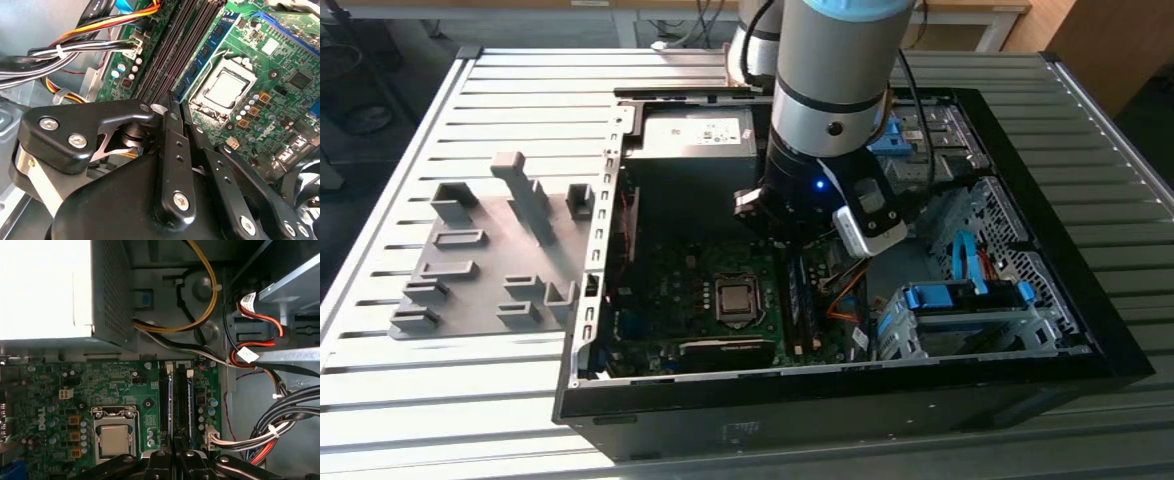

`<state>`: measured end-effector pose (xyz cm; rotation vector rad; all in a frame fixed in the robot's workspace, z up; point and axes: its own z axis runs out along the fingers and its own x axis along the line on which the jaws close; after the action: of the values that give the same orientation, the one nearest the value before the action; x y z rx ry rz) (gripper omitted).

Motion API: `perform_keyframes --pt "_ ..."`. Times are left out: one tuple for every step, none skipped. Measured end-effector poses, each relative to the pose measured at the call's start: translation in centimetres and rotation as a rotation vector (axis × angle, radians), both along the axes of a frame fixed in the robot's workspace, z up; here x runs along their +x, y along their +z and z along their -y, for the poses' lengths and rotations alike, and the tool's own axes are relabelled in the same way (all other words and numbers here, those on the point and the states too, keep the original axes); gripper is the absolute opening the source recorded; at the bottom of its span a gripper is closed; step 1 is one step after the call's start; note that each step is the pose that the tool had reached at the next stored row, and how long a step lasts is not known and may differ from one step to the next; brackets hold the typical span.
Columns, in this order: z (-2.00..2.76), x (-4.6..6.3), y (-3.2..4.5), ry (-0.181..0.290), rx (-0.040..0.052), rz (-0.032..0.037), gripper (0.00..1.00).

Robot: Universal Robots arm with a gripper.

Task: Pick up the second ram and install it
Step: 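Insert the second ram into the second slot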

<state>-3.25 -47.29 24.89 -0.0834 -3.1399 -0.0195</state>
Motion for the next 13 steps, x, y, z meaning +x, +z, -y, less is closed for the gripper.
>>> perform_keyframes --pt "0.0 0.0 -0.18 0.0 0.0 0.0 0.14" --pt "0.0 0.0 -0.35 0.0 -0.0001 0.0 0.14" --pt "0.0 0.0 -0.52 0.0 -0.0001 0.0 0.14" --pt "0.03 0.0 -0.69 0.0 0.0001 0.0001 0.14" --pt "0.09 0.0 -0.81 0.0 -0.0001 0.0 0.14" --pt "0.16 0.0 -0.93 0.0 -0.0001 0.0 0.14" --pt "0.21 0.0 -1.13 0.0 0.0002 0.0 0.14" --pt "0.25 0.0 -1.31 -0.001 0.0001 0.0 0.14" --pt "0.3 0.0 -1.48 -0.001 0.0001 0.0 0.14" --pt "0.34 0.0 -1.61 -0.001 -0.0001 0.0 0.14" --pt "0.36 0.0 -1.78 -0.001 0.0 0.0 0.14" --pt "0.38 0.0 -1.91 -0.001 0.0 0.0 0.14" --pt "0.41 0.0 -2.04 -0.001 0.0001 0.0 0.14"
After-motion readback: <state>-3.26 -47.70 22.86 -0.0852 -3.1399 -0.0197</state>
